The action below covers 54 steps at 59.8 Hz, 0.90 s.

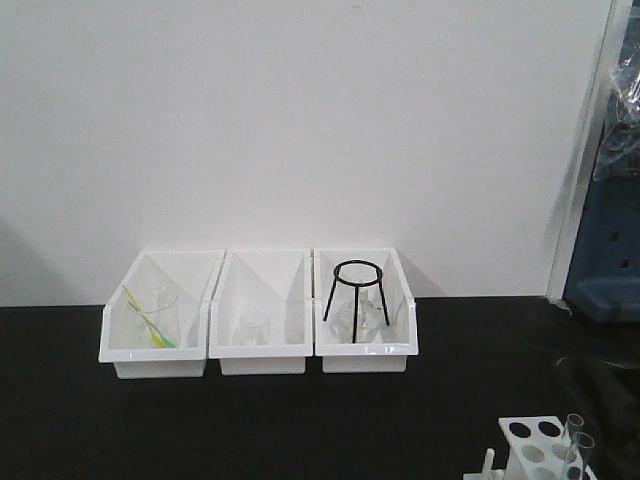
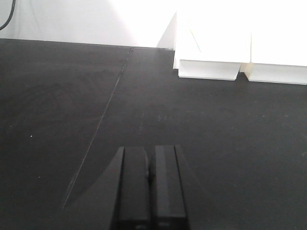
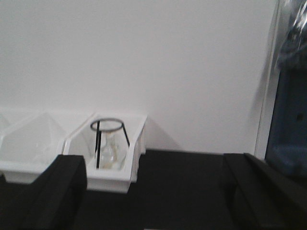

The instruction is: Flip and reinsert test tube from rack

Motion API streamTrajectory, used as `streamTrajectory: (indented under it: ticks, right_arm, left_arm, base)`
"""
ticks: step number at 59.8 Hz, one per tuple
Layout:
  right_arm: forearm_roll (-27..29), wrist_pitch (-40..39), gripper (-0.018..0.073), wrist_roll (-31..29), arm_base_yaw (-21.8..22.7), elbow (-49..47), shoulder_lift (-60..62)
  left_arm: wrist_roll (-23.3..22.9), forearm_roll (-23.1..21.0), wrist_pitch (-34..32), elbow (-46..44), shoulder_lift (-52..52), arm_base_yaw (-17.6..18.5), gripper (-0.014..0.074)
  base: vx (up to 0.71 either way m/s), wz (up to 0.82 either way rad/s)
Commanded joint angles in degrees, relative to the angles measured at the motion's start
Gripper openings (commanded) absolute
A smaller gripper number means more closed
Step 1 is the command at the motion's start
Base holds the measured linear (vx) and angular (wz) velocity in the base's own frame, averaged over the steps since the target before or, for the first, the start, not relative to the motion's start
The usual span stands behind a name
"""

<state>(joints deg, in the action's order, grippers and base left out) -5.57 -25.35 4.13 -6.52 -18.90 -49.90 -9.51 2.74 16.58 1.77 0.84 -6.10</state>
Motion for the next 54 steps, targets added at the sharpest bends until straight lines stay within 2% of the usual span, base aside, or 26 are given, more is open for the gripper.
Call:
streamTrajectory:
  ticks: [1,11,31,41,54]
  right_arm:
    - [-0.5,-18.0,0.0553,0.3,0.0,7.6,-1.8]
    - [-0.2,-31.0,0.0486,0.4,0.0,15.9,-10.3]
    - [0.4,-51.1,0.0466,1.4,0.0,14.7,-31.1]
    - [0.2,-51.5,0.0466,0.1,0.0,9.5,-39.1]
    - [0.4,-51.5,0.0445,-1.8,0.0,6.2,-41.6]
  left_arm:
    - [0.0,-0.2,-5.0,0.1,0.2,0.4,-0.0006]
    - [0.0,-0.2,-5.0,0.1,0.2,0.4,-0.0006]
    - [0.0,-0.2,-5.0,0.1,0.2,0.4,-0.0006]
    - [0.0,-0.2,-5.0,0.1,0.2,0.4,-0.0006]
    - [0.0,-0.2,-5.0,0.1,0.2,0.4,-0.0006]
  base:
    - [0.0,0.0]
    - [0.0,0.0]
    - [0.0,0.0]
    - [0.0,0.0]
    - [0.0,0.0]
